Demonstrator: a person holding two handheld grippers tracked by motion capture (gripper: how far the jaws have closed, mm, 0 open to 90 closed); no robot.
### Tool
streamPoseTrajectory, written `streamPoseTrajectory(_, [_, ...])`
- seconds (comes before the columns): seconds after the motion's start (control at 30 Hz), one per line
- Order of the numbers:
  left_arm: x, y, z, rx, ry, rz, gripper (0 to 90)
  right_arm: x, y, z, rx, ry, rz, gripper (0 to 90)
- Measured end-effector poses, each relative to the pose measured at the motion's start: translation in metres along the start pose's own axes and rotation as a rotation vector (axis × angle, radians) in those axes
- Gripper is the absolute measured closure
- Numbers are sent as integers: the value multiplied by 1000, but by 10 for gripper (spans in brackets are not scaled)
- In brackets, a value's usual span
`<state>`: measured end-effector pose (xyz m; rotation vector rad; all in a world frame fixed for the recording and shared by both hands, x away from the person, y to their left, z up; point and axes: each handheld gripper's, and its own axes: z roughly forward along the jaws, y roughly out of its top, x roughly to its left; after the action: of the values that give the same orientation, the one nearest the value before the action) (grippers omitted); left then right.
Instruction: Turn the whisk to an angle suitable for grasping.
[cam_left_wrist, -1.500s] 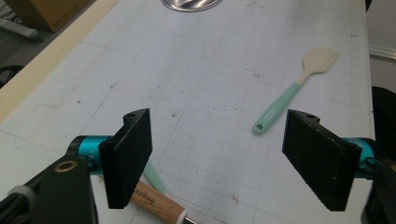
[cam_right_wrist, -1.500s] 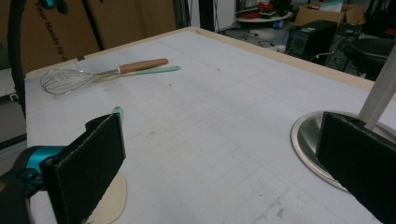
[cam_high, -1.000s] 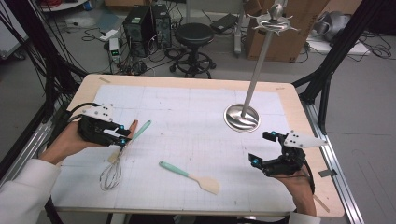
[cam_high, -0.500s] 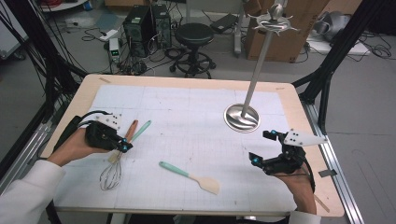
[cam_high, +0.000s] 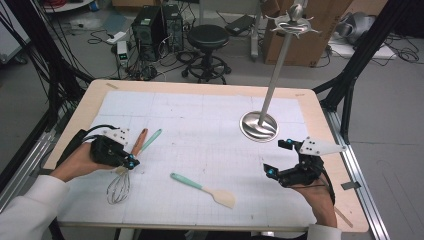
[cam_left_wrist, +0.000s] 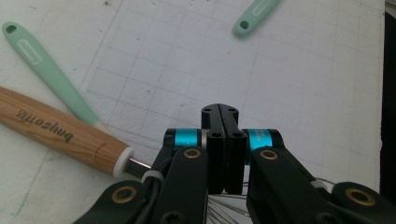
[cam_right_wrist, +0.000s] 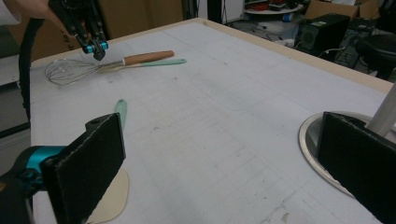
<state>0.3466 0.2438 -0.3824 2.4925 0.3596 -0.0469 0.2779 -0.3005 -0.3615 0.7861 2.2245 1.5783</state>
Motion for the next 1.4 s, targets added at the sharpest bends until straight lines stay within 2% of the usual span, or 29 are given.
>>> streamPoseTrajectory(0.2, [-5, 0, 8, 28, -2, -5, 897, 1, 0, 1, 5, 0, -6, 2])
streamPoseTrajectory(0.23, [-5, -1, 8, 35, 0, 4, 897, 1, 0, 3, 14, 4, -9, 2])
streamPoseTrajectory(0.33, [-6, -4, 12, 36, 2, -16, 897, 2, 0, 5, 17, 5, -10, 2])
streamPoseTrajectory(0.37, [-5, -5, 12, 57, 5, -5, 897, 2, 0, 6, 25, 8, -11, 2])
streamPoseTrajectory(0.43, [-6, -7, 14, 63, 12, -12, 897, 2, 0, 7, 31, 7, -13, 2])
streamPoseTrajectory(0.53, [-5, -9, 13, 73, 14, -13, 897, 3, 0, 7, 33, 9, -11, 3])
streamPoseTrajectory(0.57, [-7, -10, 14, 66, 16, -25, 897, 3, 0, 7, 31, 9, -11, 2])
streamPoseTrajectory(0.7, [-7, -11, 15, 94, 21, -16, 897, 4, 0, 5, 24, 9, -12, 3])
streamPoseTrajectory(0.77, [-8, -13, 16, 101, 19, -24, 897, 4, 0, 5, 25, 6, -16, 2])
streamPoseTrajectory(0.9, [-8, -15, 16, 117, 16, -22, 897, 4, -1, 4, 24, 9, -9, 2])
streamPoseTrajectory(1.17, [-8, -19, 13, 119, 19, -29, 897, 4, -2, 3, 28, 8, -8, 2])
streamPoseTrajectory(1.3, [-9, -26, 11, 147, 23, -27, 897, 4, -2, 4, 31, 8, -8, 2])
streamPoseTrajectory(1.4, [-9, -34, 5, 131, 37, -48, 897, 4, -2, 5, 34, 7, -10, 2])
